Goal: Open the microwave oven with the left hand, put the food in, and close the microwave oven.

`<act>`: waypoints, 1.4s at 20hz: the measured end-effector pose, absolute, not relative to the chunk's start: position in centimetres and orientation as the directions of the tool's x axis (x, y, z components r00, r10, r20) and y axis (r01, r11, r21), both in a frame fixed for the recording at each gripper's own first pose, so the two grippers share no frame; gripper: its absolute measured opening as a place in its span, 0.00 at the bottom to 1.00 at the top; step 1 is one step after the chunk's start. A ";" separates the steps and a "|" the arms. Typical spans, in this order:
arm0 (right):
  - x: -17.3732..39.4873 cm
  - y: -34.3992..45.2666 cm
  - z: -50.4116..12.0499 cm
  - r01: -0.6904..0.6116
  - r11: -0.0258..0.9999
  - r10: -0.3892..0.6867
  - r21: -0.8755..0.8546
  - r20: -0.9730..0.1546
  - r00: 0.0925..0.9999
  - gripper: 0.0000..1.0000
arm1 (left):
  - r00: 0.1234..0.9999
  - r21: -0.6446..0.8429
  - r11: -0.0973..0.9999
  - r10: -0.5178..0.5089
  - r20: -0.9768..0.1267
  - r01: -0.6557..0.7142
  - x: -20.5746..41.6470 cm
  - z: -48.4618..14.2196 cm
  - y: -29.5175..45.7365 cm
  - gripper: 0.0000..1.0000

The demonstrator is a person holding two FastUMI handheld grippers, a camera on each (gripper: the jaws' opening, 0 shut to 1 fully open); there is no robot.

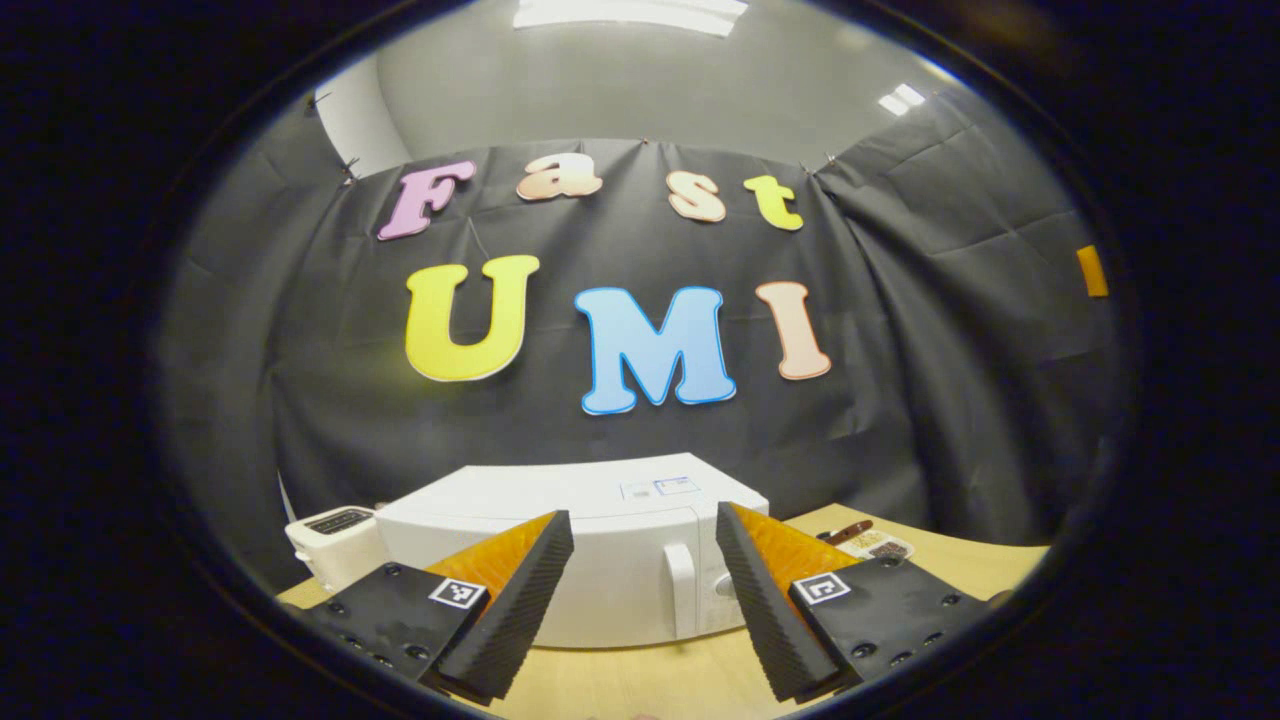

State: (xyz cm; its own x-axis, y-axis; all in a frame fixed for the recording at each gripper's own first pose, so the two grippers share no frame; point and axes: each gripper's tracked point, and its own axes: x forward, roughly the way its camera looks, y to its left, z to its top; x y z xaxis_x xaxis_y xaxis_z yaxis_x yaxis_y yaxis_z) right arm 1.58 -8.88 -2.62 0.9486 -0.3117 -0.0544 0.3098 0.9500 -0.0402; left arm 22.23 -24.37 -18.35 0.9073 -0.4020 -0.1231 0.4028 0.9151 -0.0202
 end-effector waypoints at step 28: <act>-2.3 -10.6 -4.8 0.491 0.853 -0.517 -0.178 -0.153 0.842 0.95 | 0.808 -0.008 0.870 -0.462 -0.366 0.493 28.6 -33.8 -31.8 0.33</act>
